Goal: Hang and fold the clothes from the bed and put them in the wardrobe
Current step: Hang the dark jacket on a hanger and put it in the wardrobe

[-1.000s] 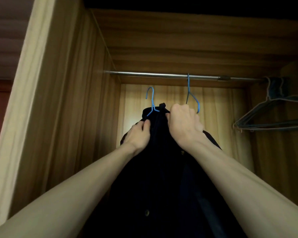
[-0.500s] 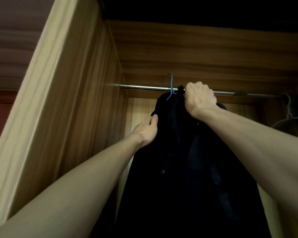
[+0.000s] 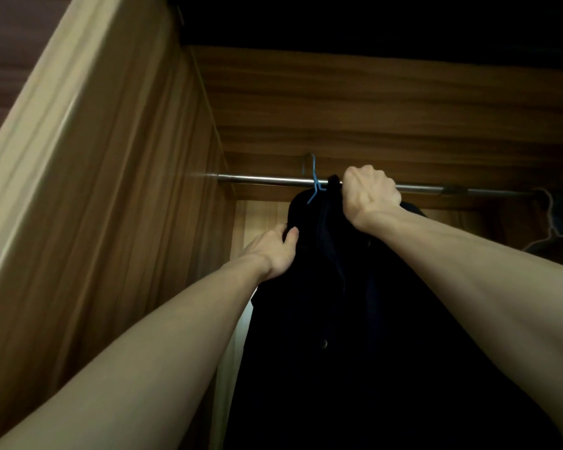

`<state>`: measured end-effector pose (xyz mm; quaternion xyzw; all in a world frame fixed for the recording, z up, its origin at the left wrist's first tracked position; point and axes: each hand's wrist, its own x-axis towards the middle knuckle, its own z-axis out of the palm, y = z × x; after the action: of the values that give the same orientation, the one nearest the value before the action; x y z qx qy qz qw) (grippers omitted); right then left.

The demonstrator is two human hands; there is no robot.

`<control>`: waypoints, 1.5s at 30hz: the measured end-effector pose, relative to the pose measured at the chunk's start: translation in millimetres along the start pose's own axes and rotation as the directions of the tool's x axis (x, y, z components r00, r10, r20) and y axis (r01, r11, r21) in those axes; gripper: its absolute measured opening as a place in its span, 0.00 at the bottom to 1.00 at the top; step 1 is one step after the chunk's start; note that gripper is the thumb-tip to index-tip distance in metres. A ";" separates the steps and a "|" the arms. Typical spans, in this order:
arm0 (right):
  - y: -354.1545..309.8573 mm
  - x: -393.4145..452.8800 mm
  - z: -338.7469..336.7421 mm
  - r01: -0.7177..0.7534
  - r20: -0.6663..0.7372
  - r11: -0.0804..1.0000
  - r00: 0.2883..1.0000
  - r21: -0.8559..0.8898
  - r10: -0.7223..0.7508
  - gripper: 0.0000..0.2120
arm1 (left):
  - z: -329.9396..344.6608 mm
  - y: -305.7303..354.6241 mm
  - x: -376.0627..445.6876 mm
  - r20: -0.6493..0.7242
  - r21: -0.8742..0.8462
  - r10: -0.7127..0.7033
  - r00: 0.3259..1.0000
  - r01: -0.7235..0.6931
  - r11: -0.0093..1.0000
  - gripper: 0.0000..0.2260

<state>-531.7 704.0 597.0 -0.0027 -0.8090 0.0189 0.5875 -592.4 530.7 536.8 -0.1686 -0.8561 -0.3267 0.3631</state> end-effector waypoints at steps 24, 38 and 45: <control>13.2 -57.2 33.7 0.096 0.107 0.995 0.989 0.021 -0.098 0.09 | 25.2 -25.6 -45.6 0.001 0.047 -0.078 0.997 0.078 0.996 0.24; 35.1 -177.4 52.3 0.277 -0.004 0.961 0.961 0.021 -0.277 0.30 | 40.8 -41.6 -141.3 -0.132 -0.022 -0.036 0.991 0.033 0.999 0.24; 70.3 -238.8 34.1 0.183 -0.013 0.919 0.982 0.348 -0.191 0.29 | 60.9 -34.3 -228.6 -0.274 0.075 0.033 0.961 -0.013 0.997 0.22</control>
<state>-491.4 767.0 357.1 0.1787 -0.7955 0.1055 0.5692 -486.3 535.4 322.7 -0.1186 -0.8067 -0.3115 0.4881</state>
